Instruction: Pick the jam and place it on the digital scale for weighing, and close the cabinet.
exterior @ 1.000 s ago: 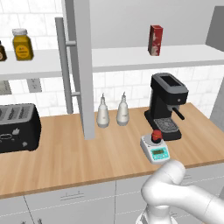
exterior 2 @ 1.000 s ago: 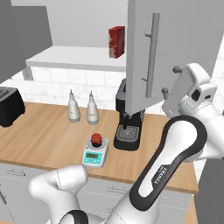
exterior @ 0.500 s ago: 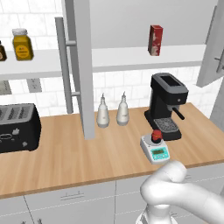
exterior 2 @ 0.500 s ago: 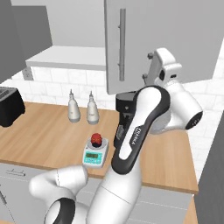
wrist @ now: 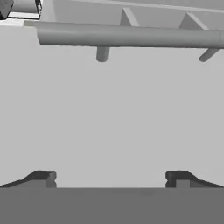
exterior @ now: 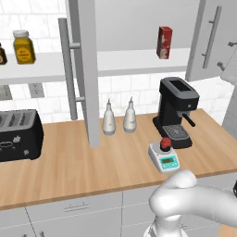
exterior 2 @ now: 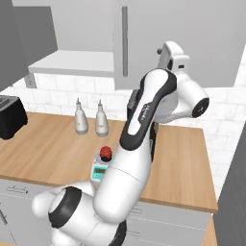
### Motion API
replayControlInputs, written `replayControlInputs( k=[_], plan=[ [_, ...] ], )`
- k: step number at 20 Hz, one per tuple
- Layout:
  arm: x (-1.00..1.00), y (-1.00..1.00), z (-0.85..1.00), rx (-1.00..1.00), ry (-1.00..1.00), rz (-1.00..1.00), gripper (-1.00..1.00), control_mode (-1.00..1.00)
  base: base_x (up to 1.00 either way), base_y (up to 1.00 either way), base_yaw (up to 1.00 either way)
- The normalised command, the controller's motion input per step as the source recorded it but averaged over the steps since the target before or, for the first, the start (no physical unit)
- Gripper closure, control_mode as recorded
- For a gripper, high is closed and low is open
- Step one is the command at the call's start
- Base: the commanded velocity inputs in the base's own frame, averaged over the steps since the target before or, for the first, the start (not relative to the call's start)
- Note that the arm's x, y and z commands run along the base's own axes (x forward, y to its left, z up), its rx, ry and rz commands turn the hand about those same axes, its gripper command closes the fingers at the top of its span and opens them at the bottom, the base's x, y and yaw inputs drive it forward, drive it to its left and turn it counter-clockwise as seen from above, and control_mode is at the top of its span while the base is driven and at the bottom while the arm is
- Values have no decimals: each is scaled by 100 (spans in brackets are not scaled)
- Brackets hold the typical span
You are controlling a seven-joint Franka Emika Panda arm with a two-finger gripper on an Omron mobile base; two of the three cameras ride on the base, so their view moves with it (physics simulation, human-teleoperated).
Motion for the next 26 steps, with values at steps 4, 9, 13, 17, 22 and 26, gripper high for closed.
replayControlInputs(
  k=[4, 9, 13, 17, 22, 26],
  plan=[
    [92, 2, -2, 0, 0, 0, -100, -100, 0, 0, 0],
    [94, 2, -2, 0, 0, 0, -100, -100, 0, 0, 0],
    [94, 1, -7, 0, 0, 0, -100, -100, 0, 0, 0],
    [-41, 80, -34, -3, -27, -5, -100, -100, 0, 0, 0],
    [-100, 100, -63, 4, -71, -21, -100, -100, 0, 0, 0],
    [-100, 96, -30, 20, -59, -40, -100, -100, 0, 0, 0]
  ],
)
